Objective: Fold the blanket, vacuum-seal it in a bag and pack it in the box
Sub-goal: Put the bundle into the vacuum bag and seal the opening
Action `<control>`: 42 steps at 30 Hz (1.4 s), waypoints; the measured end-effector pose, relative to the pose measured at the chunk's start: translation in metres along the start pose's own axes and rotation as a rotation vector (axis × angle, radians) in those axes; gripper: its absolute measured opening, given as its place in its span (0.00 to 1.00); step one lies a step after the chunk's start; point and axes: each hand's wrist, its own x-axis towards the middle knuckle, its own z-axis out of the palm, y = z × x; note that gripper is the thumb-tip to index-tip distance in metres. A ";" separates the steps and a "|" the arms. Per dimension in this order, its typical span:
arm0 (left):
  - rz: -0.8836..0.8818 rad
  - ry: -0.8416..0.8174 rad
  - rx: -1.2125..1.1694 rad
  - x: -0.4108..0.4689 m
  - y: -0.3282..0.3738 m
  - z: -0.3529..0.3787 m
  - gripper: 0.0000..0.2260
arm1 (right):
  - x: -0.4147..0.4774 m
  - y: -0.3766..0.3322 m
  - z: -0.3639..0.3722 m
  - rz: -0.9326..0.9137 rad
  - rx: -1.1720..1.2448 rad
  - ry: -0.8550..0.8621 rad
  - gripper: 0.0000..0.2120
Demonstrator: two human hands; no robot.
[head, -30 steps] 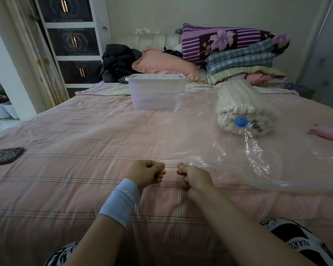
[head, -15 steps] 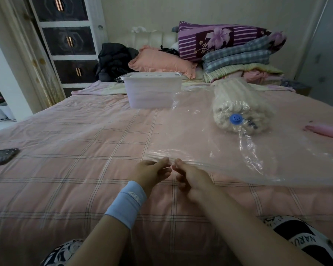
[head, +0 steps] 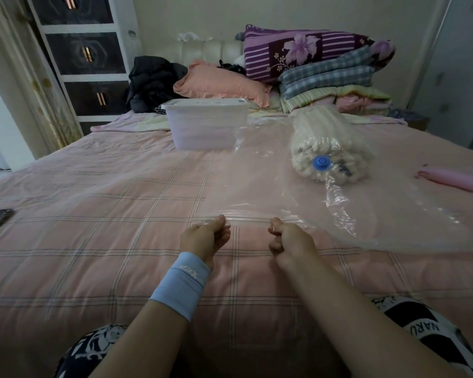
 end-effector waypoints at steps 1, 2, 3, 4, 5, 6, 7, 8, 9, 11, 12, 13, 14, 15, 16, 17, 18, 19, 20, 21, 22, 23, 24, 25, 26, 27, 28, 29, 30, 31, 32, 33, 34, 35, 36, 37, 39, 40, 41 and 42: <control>0.001 0.008 -0.017 0.000 -0.001 0.001 0.04 | 0.001 -0.001 -0.004 -0.008 0.005 0.000 0.02; 0.005 0.013 -0.038 0.000 -0.002 0.001 0.04 | 0.001 -0.001 -0.007 -0.017 0.004 -0.016 0.02; 0.009 0.008 -0.058 -0.001 -0.003 0.002 0.04 | 0.002 -0.002 -0.010 -0.026 0.001 -0.042 0.01; 0.014 -0.007 -0.075 -0.002 -0.004 0.004 0.04 | 0.002 -0.002 -0.013 -0.031 -0.003 -0.067 0.01; 0.013 -0.030 -0.092 -0.005 -0.004 0.009 0.03 | 0.002 -0.004 -0.016 -0.034 -0.008 -0.085 0.01; 0.005 -0.047 -0.116 -0.007 -0.005 0.012 0.03 | 0.001 -0.006 -0.018 -0.032 -0.021 -0.102 0.02; -0.012 -0.069 -0.132 -0.010 -0.006 0.017 0.04 | 0.001 -0.007 -0.020 -0.032 -0.037 -0.119 0.02; -0.033 -0.093 -0.124 -0.013 -0.008 0.024 0.06 | -0.001 -0.008 -0.021 -0.038 -0.055 -0.138 0.02; -0.053 -0.119 -0.087 -0.016 -0.011 0.032 0.08 | -0.002 -0.008 -0.020 -0.047 -0.075 -0.151 0.02; -0.069 -0.155 0.005 -0.020 -0.022 0.046 0.08 | -0.005 -0.006 -0.019 -0.066 -0.110 -0.136 0.03; -0.069 -0.159 0.024 -0.021 -0.028 0.052 0.07 | -0.005 -0.005 -0.019 -0.078 -0.135 -0.115 0.04; -0.068 -0.152 0.025 -0.020 -0.032 0.056 0.06 | -0.005 -0.004 -0.019 -0.088 -0.157 -0.095 0.05; -0.072 -0.141 0.013 -0.020 -0.034 0.060 0.06 | -0.005 -0.006 -0.020 -0.096 -0.169 -0.081 0.05; -0.075 -0.125 0.003 -0.018 -0.034 0.062 0.06 | -0.004 -0.007 -0.020 -0.096 -0.166 -0.070 0.05; -0.077 -0.113 -0.002 -0.017 -0.034 0.063 0.07 | -0.004 -0.009 -0.021 -0.092 -0.154 -0.059 0.05; -0.079 -0.106 -0.005 -0.016 -0.034 0.065 0.07 | -0.003 -0.012 -0.022 -0.088 -0.138 -0.051 0.05; -0.081 -0.099 -0.008 -0.015 -0.034 0.067 0.06 | -0.003 -0.013 -0.022 -0.082 -0.124 -0.045 0.05; -0.082 -0.089 -0.007 -0.015 -0.035 0.068 0.06 | -0.004 -0.015 -0.023 -0.076 -0.111 -0.041 0.04; -0.081 -0.079 -0.008 -0.016 -0.035 0.069 0.05 | -0.004 -0.016 -0.024 -0.069 -0.096 -0.036 0.04; -0.078 -0.071 -0.010 -0.016 -0.035 0.071 0.05 | -0.003 -0.017 -0.025 -0.064 -0.075 -0.028 0.03; -0.073 -0.061 -0.015 -0.015 -0.035 0.071 0.04 | -0.002 -0.019 -0.027 -0.061 -0.050 -0.014 0.03; -0.069 -0.051 -0.019 -0.014 -0.035 0.071 0.04 | 0.000 -0.021 -0.029 -0.061 -0.022 0.006 0.02; -0.063 -0.040 -0.021 -0.013 -0.034 0.070 0.04 | 0.001 -0.024 -0.032 -0.061 0.004 0.024 0.02; -0.059 -0.031 -0.026 -0.012 -0.033 0.069 0.04 | 0.003 -0.027 -0.034 -0.060 0.027 0.038 0.02; -0.058 -0.022 -0.030 -0.011 -0.032 0.068 0.04 | 0.004 -0.031 -0.037 -0.057 0.047 0.049 0.02; -0.062 -0.009 -0.040 -0.009 -0.031 0.068 0.05 | 0.006 -0.035 -0.041 -0.056 0.060 0.059 0.02; -0.067 0.011 -0.056 -0.007 -0.032 0.068 0.05 | 0.006 -0.038 -0.043 -0.054 0.070 0.070 0.01; -0.072 0.030 -0.072 -0.006 -0.032 0.069 0.04 | 0.008 -0.040 -0.046 -0.054 0.082 0.084 0.03; -0.073 0.047 -0.091 -0.006 -0.033 0.071 0.04 | 0.009 -0.043 -0.049 -0.056 0.094 0.096 0.05; -0.070 0.060 -0.121 -0.006 -0.034 0.074 0.03 | 0.010 -0.045 -0.051 -0.062 0.102 0.103 0.06; -0.063 0.071 -0.162 -0.007 -0.036 0.077 0.03 | 0.010 -0.046 -0.053 -0.066 0.104 0.102 0.06; -0.059 0.075 -0.209 -0.008 -0.037 0.082 0.03 | 0.011 -0.048 -0.055 -0.071 0.102 0.096 0.06; -0.062 0.076 -0.245 -0.010 -0.039 0.086 0.03 | 0.011 -0.049 -0.058 -0.073 0.093 0.092 0.05; -0.076 0.065 -0.268 -0.013 -0.040 0.091 0.03 | 0.010 -0.050 -0.060 -0.077 0.072 0.085 0.04; -0.103 0.032 -0.273 -0.015 -0.041 0.097 0.05 | 0.009 -0.052 -0.062 -0.081 0.045 0.072 0.03; -0.139 -0.021 -0.268 -0.019 -0.042 0.104 0.06 | 0.008 -0.053 -0.064 -0.083 0.019 0.053 0.03; -0.190 -0.146 -0.168 -0.025 -0.046 0.114 0.09 | 0.005 -0.052 -0.063 -0.077 -0.005 0.008 0.04; -0.193 -0.190 -0.090 -0.027 -0.052 0.119 0.09 | 0.004 -0.051 -0.063 -0.072 -0.005 -0.005 0.04; -0.187 -0.210 -0.037 -0.030 -0.057 0.124 0.08 | 0.004 -0.051 -0.064 -0.070 -0.007 -0.006 0.04; -0.181 -0.204 -0.020 -0.030 -0.062 0.127 0.07 | 0.005 -0.050 -0.064 -0.071 -0.018 0.002 0.04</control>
